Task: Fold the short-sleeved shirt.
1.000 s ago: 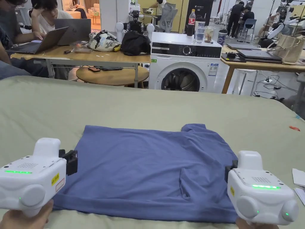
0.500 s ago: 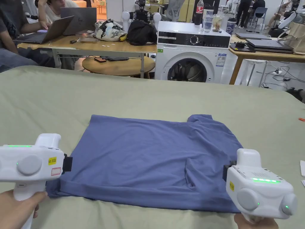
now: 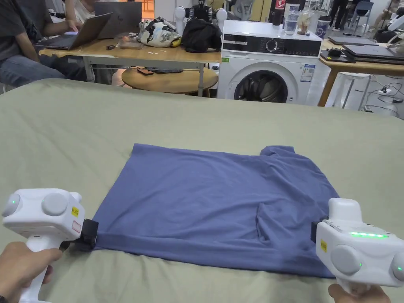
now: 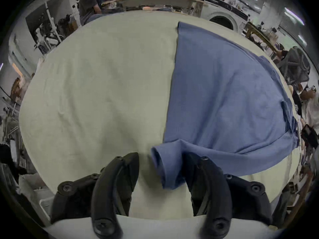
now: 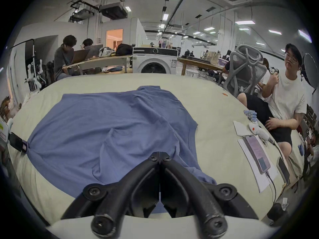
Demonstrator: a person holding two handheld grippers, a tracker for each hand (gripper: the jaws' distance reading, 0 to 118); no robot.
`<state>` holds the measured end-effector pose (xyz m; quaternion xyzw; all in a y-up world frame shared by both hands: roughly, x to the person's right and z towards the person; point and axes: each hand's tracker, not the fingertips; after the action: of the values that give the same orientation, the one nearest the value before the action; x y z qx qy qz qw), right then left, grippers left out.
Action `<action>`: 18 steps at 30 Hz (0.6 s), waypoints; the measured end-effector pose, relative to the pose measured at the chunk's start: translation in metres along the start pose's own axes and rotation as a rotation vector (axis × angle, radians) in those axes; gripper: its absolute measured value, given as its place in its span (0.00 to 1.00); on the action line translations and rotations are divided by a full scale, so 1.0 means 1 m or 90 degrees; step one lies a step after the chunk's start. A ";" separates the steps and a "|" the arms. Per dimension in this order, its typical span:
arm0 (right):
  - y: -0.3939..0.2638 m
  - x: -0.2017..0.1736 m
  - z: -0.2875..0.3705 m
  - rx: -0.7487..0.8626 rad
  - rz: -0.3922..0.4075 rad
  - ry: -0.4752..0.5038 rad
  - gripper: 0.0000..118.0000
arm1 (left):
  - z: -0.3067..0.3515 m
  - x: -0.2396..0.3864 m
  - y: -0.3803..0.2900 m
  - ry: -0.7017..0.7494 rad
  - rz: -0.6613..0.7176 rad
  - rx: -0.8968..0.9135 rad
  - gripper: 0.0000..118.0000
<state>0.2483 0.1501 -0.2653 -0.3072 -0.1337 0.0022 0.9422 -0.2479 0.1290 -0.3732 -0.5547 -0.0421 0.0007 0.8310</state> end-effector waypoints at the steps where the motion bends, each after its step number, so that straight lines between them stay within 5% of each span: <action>1: 0.001 0.003 0.004 -0.011 0.002 -0.004 0.00 | 0.000 0.004 -0.002 0.009 -0.026 0.009 0.29; 3: 0.006 0.011 0.003 -0.042 0.000 -0.014 0.00 | 0.005 0.010 -0.004 0.003 -0.070 0.017 0.25; 5: 0.010 0.022 -0.001 -0.089 0.016 -0.028 0.03 | 0.005 0.014 -0.005 -0.010 -0.066 0.014 0.06; 8: 0.009 0.037 -0.009 -0.129 0.027 -0.046 0.47 | 0.005 0.021 -0.005 0.005 -0.095 0.017 0.01; 9: 0.006 0.042 -0.009 -0.139 0.030 -0.056 0.49 | 0.005 0.022 -0.006 0.008 -0.096 0.019 0.01; 15: -0.016 0.061 -0.030 -0.240 -0.001 -0.030 0.48 | 0.006 0.013 -0.009 -0.006 -0.070 0.036 0.01; 18: -0.031 0.063 -0.040 -0.266 -0.006 0.008 0.23 | 0.007 0.009 -0.010 -0.015 -0.056 0.044 0.01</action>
<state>0.3166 0.1069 -0.2628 -0.4952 -0.1266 -0.0319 0.8589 -0.2401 0.1318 -0.3604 -0.5230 -0.0762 -0.0280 0.8485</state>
